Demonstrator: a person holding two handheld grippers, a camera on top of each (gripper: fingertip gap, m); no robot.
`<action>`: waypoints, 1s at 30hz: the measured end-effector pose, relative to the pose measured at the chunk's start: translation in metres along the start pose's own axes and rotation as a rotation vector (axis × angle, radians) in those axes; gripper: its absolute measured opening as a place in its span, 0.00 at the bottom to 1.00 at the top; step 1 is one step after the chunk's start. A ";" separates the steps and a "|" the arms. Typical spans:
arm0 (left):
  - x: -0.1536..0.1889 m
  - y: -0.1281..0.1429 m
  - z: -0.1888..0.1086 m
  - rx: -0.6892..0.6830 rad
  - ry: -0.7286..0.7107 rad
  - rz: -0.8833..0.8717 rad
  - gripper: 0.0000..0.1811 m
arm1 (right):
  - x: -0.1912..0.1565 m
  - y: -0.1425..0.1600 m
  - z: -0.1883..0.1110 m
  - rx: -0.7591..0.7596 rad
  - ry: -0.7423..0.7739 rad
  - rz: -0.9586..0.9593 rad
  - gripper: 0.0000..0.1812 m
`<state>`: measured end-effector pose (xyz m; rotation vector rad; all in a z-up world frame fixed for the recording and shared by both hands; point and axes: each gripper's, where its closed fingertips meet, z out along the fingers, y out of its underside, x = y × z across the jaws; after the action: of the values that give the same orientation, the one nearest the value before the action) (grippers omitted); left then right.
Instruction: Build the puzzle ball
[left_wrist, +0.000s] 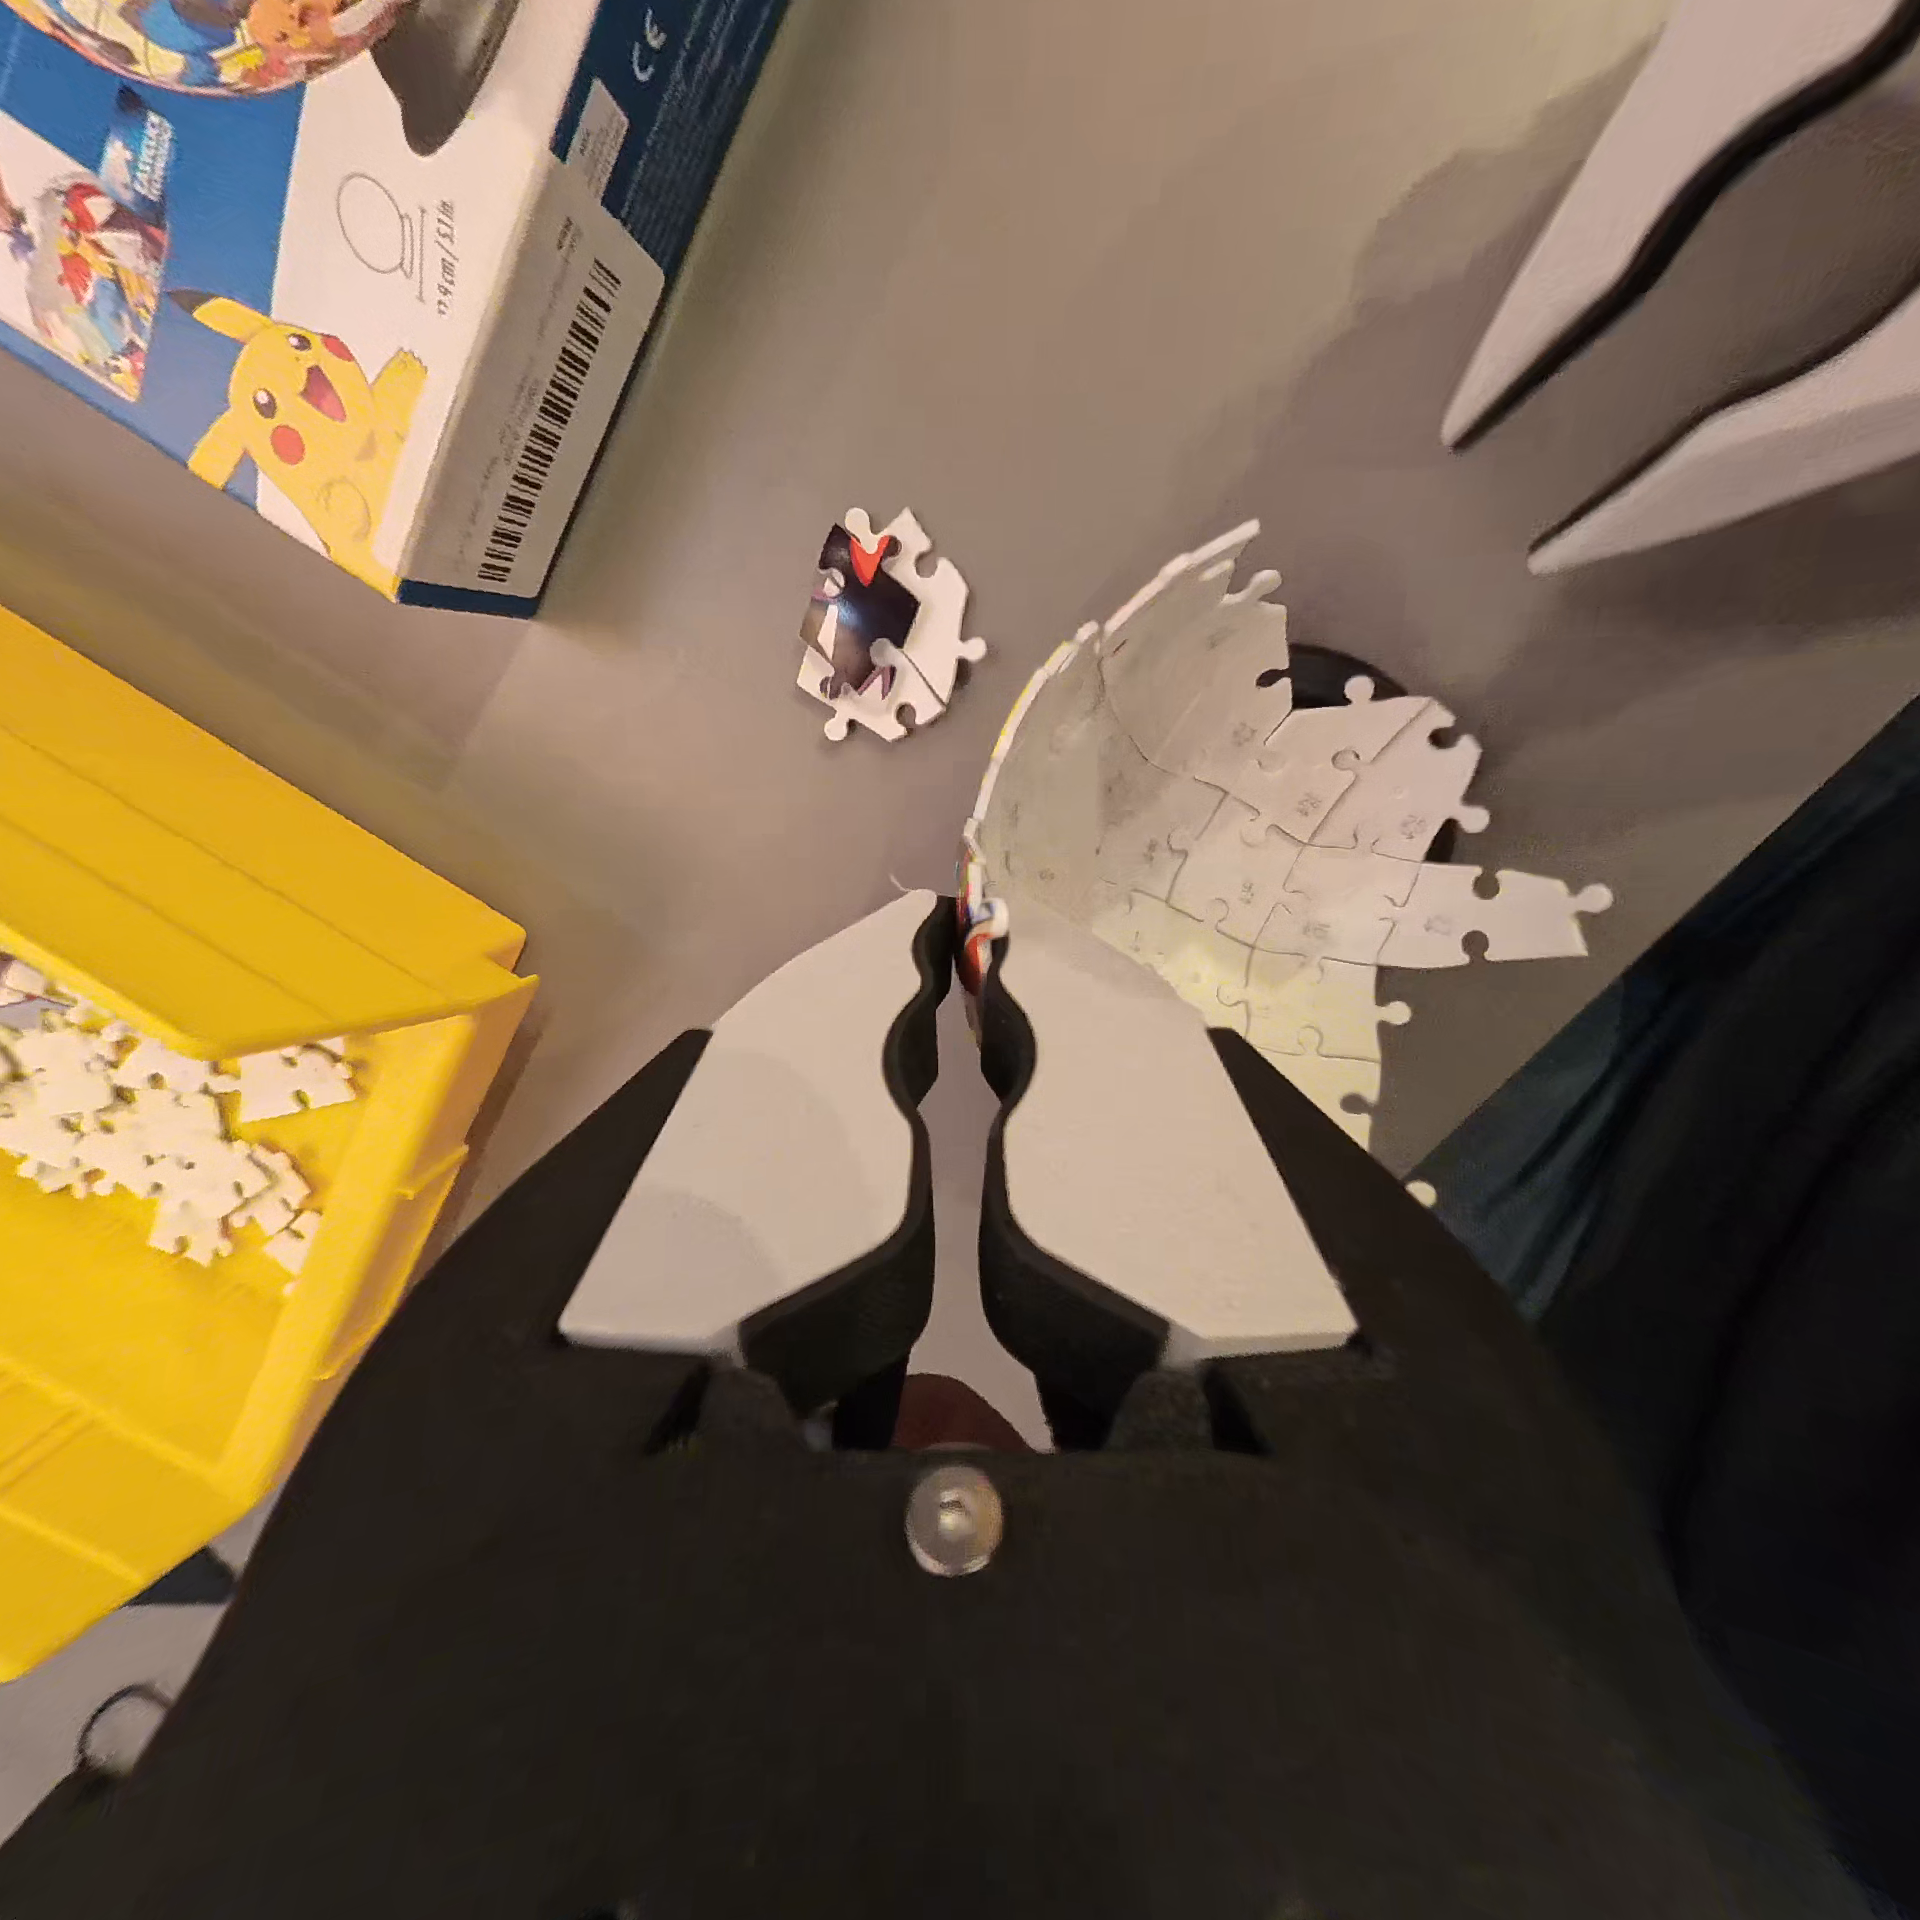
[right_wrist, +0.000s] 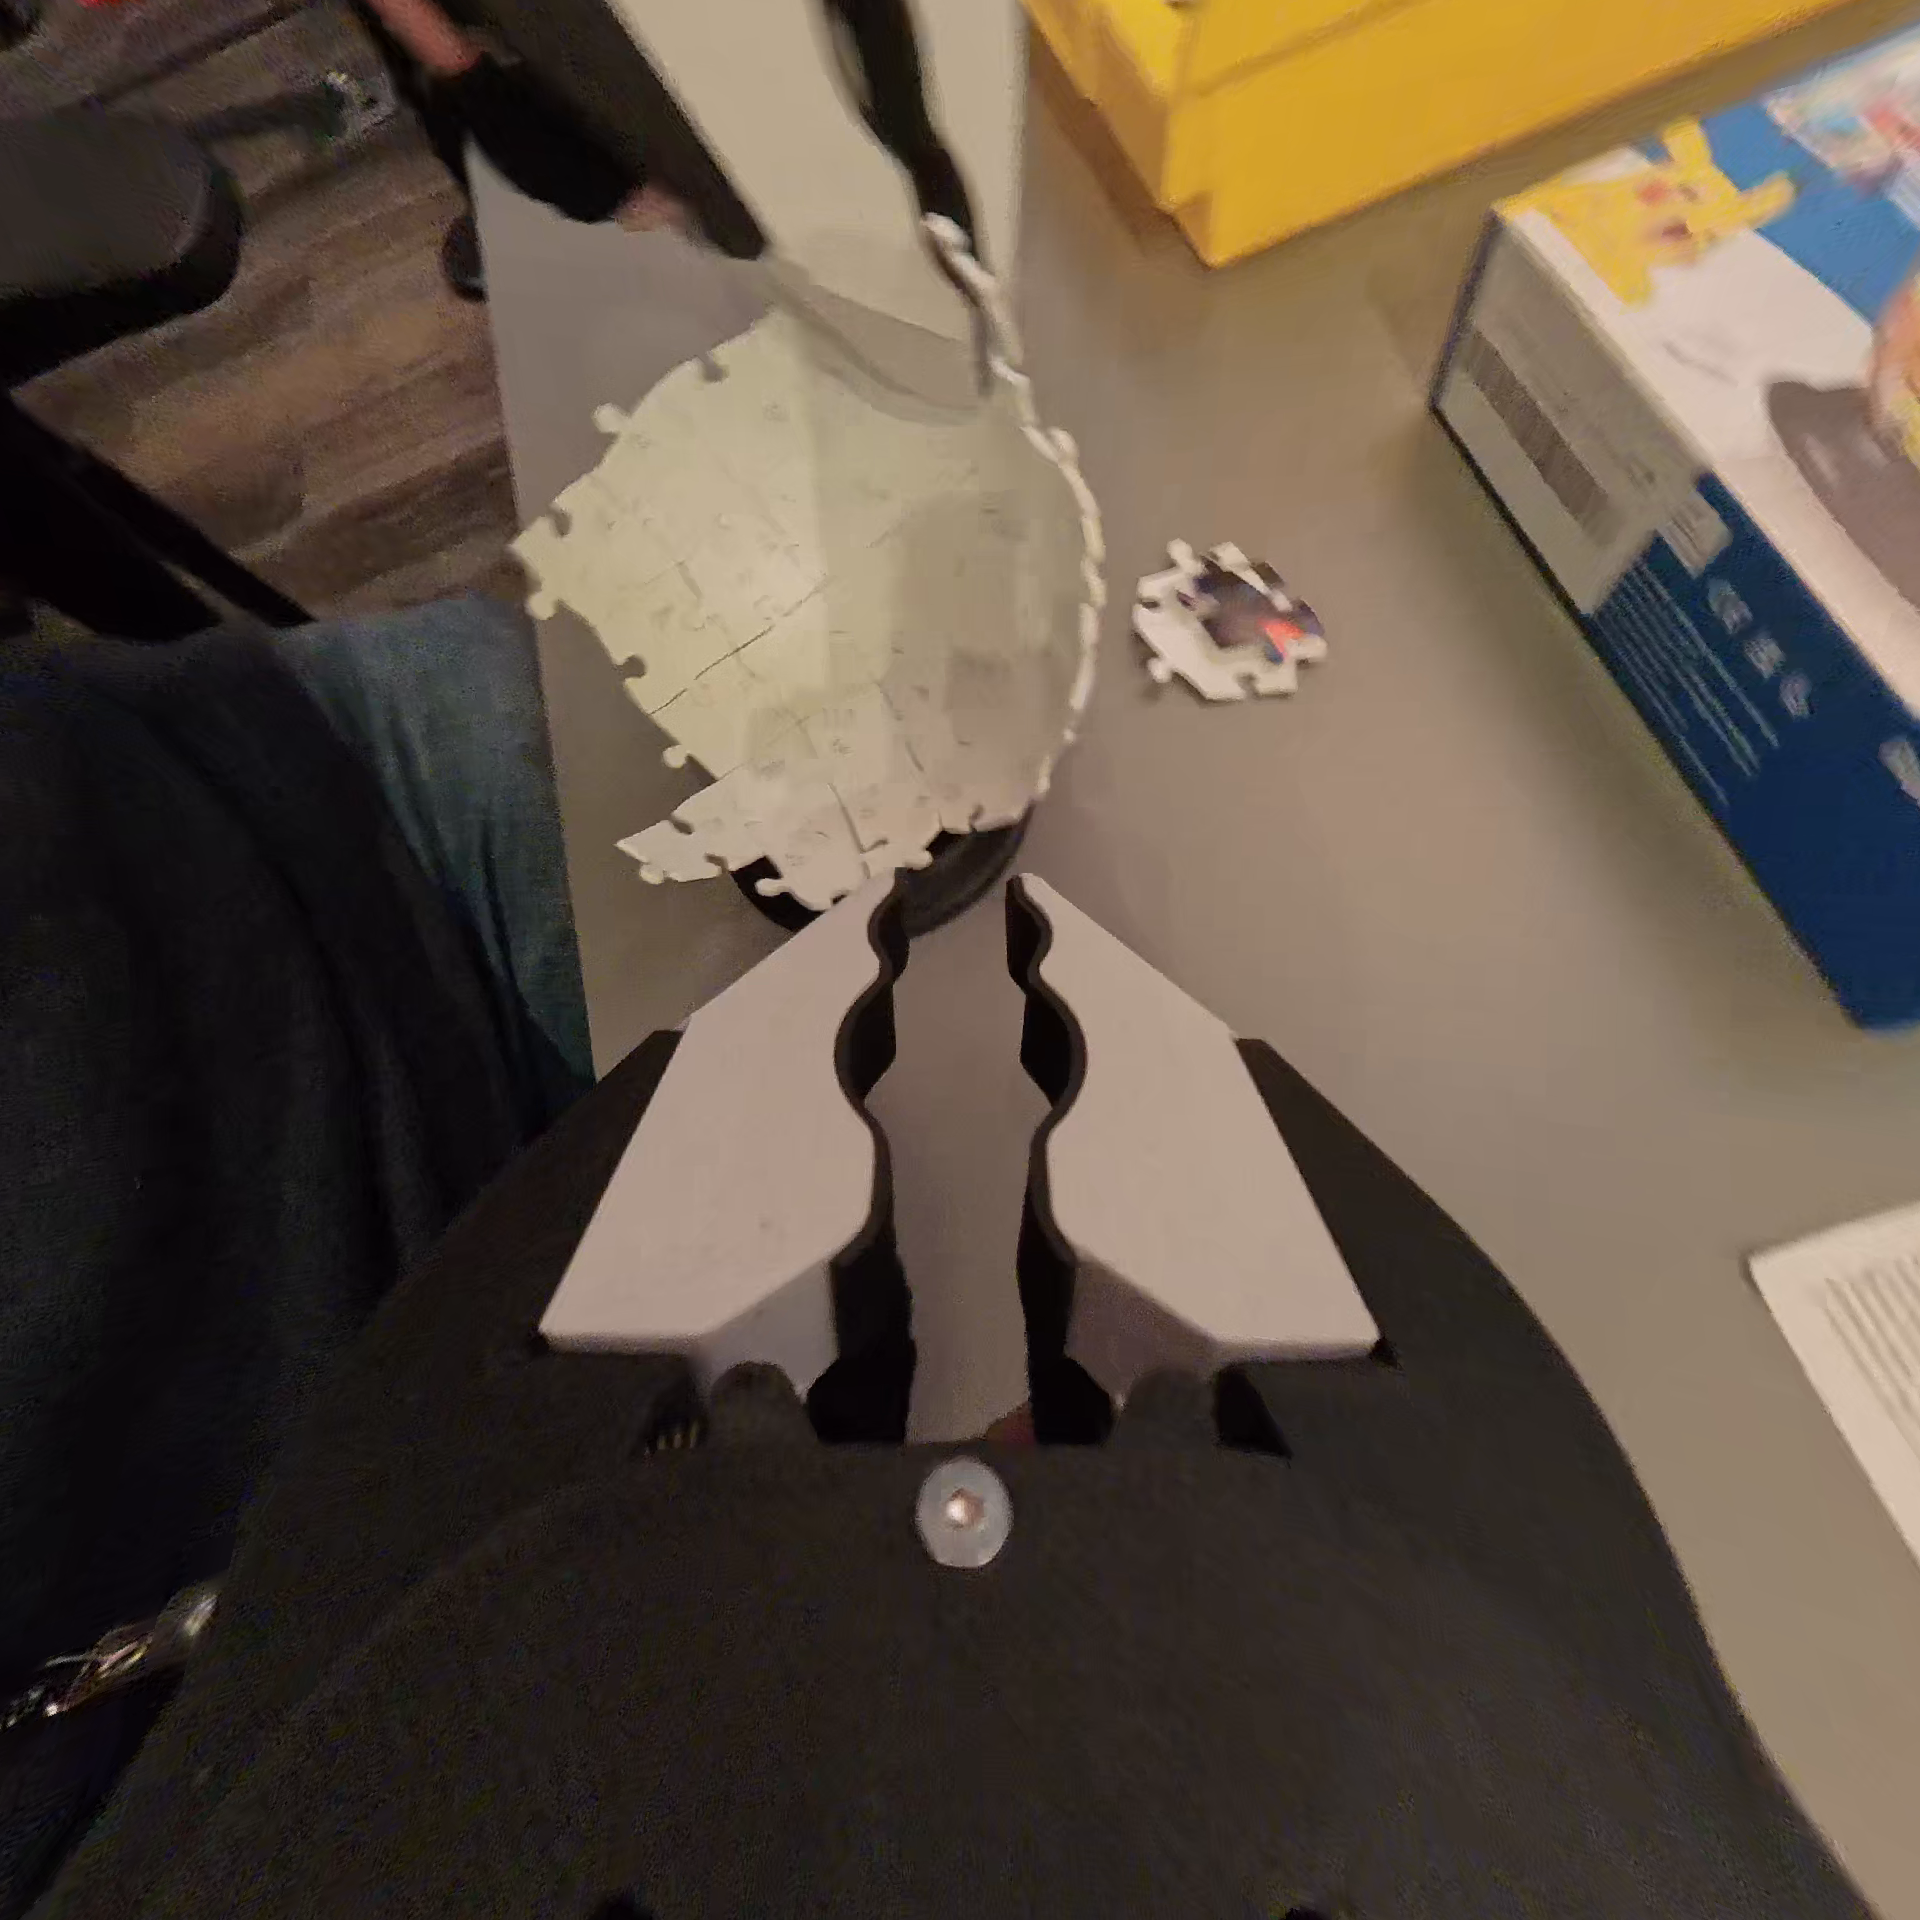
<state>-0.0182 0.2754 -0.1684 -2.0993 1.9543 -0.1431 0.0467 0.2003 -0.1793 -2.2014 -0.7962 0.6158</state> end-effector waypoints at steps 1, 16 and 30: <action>-0.001 0.000 -0.001 -0.012 -0.011 0.017 0.01 | -0.005 -0.003 0.004 -0.001 -0.007 -0.043 0.08; -0.003 -0.001 0.005 -0.108 -0.001 0.102 0.01 | -0.018 0.007 0.058 -0.205 0.000 -0.340 0.00; -0.002 -0.002 0.005 -0.110 -0.013 0.124 0.01 | -0.018 0.013 0.066 -0.168 -0.011 -0.336 0.00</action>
<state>-0.0149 0.2781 -0.1720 -2.0309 2.1225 0.0023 -0.0026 0.2104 -0.2275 -2.1435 -1.2293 0.4057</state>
